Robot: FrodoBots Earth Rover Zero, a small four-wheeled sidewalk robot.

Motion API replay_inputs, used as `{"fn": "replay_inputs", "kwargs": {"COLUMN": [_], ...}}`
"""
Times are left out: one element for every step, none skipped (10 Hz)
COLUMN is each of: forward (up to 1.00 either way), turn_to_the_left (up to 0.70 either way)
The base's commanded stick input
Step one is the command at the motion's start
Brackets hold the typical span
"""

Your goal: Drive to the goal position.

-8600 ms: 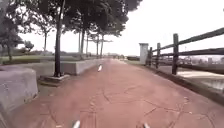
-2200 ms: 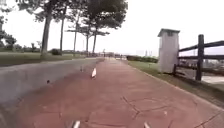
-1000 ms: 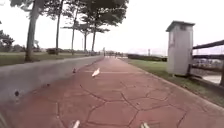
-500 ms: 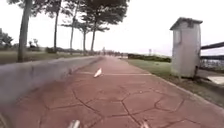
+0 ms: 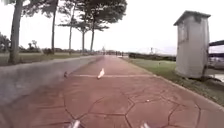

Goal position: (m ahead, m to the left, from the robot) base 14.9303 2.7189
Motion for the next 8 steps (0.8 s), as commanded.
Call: {"fn": "replay_inputs", "kwargs": {"forward": [0.70, 0.70, 0.70, 0.70, 0.70, 0.70, 0.70, 0.70], "turn_to_the_left": [0.00, 0.00, 0.03, 0.03, 0.03, 0.03, 0.03, 0.03]}}
